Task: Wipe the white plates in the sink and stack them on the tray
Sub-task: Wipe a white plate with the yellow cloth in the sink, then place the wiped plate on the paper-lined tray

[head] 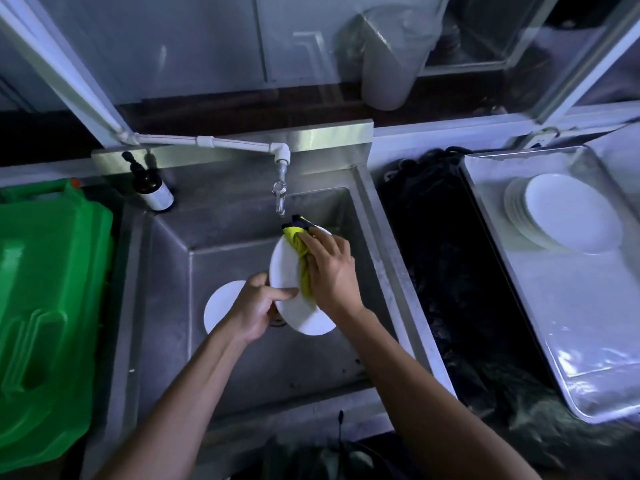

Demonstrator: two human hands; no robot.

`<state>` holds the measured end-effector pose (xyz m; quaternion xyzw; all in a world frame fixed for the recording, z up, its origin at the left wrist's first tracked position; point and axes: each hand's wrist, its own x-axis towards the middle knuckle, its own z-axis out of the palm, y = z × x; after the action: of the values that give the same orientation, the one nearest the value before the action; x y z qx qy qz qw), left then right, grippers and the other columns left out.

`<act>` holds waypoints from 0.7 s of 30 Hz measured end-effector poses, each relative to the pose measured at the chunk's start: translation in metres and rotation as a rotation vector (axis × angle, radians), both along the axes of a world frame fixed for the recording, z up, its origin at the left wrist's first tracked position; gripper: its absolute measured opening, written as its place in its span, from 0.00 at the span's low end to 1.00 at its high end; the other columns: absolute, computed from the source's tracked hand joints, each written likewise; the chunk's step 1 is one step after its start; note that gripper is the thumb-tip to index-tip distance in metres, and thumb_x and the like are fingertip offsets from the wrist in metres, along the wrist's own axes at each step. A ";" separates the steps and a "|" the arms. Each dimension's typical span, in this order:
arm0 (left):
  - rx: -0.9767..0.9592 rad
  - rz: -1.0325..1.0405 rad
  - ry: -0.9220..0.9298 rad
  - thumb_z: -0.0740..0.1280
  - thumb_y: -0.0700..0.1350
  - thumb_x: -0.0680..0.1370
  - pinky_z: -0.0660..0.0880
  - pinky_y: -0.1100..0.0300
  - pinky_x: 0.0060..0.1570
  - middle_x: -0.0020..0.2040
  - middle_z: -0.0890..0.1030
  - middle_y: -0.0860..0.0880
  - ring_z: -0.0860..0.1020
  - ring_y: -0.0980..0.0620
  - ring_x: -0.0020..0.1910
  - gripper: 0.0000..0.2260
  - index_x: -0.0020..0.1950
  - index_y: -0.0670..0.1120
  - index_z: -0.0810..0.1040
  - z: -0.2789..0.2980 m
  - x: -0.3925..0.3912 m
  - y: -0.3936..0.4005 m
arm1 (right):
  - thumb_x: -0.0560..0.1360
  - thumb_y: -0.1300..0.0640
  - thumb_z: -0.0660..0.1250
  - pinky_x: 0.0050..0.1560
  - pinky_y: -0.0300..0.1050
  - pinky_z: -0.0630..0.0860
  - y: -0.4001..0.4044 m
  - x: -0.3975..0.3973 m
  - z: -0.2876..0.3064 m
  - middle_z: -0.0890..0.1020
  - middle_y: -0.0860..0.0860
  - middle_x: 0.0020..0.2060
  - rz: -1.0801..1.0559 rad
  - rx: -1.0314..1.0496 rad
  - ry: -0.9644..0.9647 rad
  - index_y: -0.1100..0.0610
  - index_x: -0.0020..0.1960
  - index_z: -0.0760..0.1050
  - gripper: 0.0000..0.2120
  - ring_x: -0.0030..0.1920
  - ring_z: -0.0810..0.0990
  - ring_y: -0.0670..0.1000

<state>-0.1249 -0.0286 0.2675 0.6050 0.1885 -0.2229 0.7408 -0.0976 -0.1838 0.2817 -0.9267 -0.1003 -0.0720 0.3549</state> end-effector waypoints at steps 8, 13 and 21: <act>0.157 -0.047 -0.155 0.69 0.36 0.78 0.78 0.55 0.39 0.47 0.87 0.44 0.84 0.47 0.44 0.05 0.50 0.44 0.83 0.002 0.026 -0.010 | 0.78 0.53 0.54 0.56 0.56 0.77 -0.019 -0.015 -0.015 0.78 0.50 0.66 -0.082 -0.014 0.077 0.53 0.68 0.77 0.22 0.56 0.76 0.61; 0.535 -0.219 -0.333 0.69 0.41 0.79 0.72 0.56 0.38 0.40 0.83 0.45 0.79 0.48 0.39 0.03 0.44 0.45 0.79 0.011 0.044 -0.023 | 0.81 0.58 0.60 0.52 0.55 0.77 -0.056 -0.024 -0.018 0.81 0.48 0.60 -0.107 -0.083 0.167 0.51 0.64 0.80 0.15 0.56 0.78 0.60; 1.037 -0.486 -0.712 0.64 0.40 0.80 0.61 0.54 0.34 0.29 0.65 0.53 0.71 0.38 0.34 0.11 0.40 0.48 0.66 0.027 0.066 -0.099 | 0.77 0.65 0.59 0.56 0.55 0.77 -0.142 -0.023 0.007 0.80 0.44 0.61 -0.205 -0.012 0.211 0.46 0.62 0.79 0.21 0.59 0.78 0.58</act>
<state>-0.0588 -0.1275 0.2948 0.9442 -0.1263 -0.0508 0.3000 -0.1207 -0.3257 0.2884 -0.9367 0.0325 -0.0095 0.3486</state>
